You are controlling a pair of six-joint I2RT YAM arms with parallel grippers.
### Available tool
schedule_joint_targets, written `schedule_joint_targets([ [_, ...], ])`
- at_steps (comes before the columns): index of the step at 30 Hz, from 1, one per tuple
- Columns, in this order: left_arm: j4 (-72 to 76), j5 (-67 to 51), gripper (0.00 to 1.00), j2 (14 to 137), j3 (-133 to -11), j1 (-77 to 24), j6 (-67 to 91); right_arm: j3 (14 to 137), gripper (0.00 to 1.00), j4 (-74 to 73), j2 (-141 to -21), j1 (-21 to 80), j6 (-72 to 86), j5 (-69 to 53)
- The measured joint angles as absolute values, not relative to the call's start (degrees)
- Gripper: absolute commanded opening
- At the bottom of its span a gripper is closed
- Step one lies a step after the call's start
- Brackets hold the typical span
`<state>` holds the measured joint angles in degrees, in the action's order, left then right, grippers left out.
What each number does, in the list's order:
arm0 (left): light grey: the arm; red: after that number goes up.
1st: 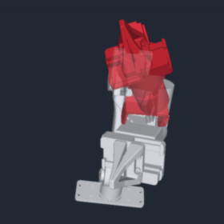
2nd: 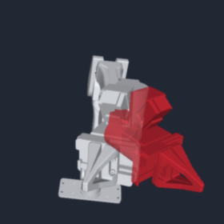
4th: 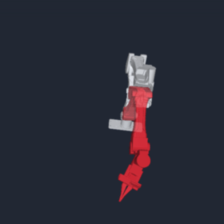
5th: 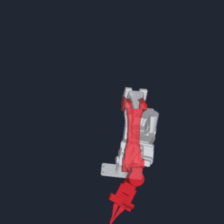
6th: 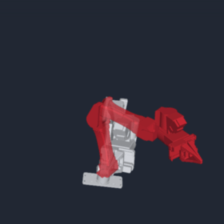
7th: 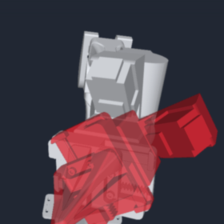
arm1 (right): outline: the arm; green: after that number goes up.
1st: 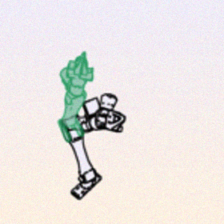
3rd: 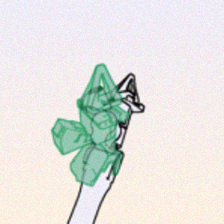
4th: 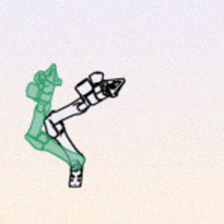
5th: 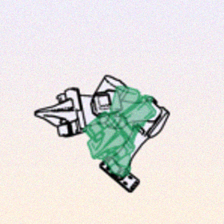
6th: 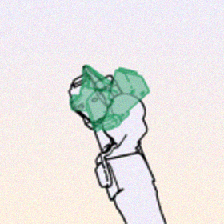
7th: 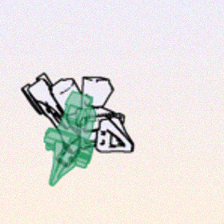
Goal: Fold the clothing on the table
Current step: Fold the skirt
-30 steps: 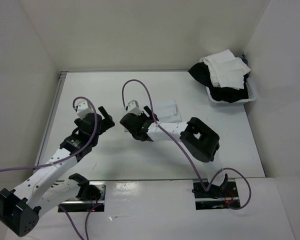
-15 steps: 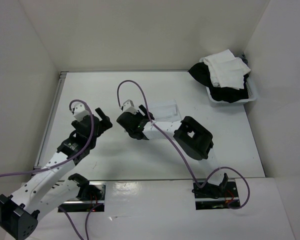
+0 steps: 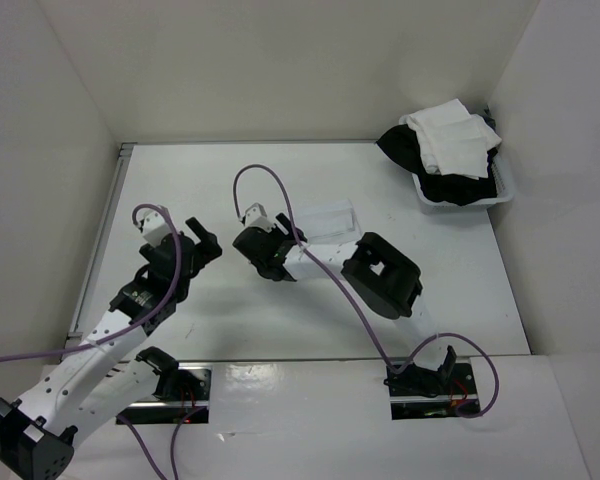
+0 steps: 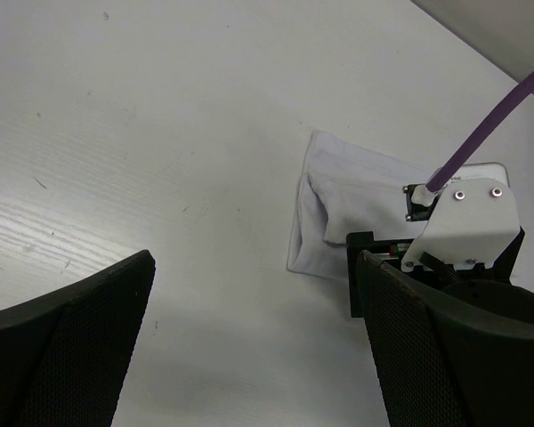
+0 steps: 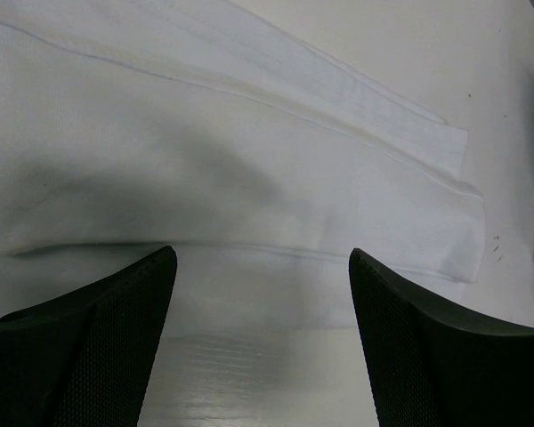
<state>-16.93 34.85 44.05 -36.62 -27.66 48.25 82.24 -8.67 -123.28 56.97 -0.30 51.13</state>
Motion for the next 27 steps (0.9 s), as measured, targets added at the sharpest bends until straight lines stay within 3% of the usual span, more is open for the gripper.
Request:
schedule_joint_targets([
  [27, -17.2, 34.9, 1.0, 42.7, -35.2, -27.6, 48.3, 87.3, 0.83, -5.3, -128.1, 57.5, -2.0, 51.0],
])
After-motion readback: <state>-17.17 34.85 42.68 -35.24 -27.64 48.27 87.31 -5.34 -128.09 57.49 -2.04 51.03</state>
